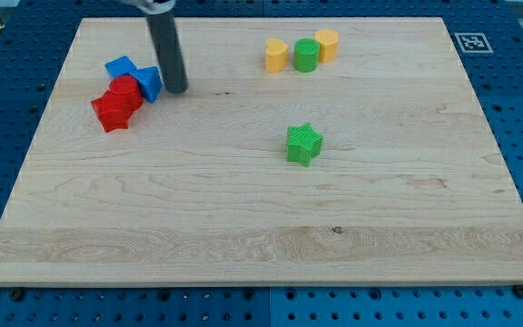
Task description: Move yellow hexagon slightly right
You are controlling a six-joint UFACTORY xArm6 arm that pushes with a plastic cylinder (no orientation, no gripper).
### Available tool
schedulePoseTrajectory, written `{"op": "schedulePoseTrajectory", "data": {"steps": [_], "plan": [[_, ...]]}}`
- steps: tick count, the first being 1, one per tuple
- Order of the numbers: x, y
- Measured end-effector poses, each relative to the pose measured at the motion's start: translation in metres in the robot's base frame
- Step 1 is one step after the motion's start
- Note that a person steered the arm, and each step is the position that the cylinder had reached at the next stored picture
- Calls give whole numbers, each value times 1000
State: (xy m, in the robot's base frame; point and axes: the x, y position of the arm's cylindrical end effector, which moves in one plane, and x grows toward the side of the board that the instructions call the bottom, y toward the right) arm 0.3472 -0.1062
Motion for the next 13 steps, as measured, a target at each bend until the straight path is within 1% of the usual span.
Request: {"op": "schedulePoseTrajectory", "data": {"steps": [1, 2, 3, 4, 5, 6, 7, 8, 9, 10, 11, 12, 13], "plan": [[-7, 57], [-31, 62], [-42, 47], [-71, 24], [-122, 45], [-135, 100], [-119, 151], [-86, 183], [-69, 217], [-69, 236], [-82, 242], [-101, 276], [-98, 304]]}}
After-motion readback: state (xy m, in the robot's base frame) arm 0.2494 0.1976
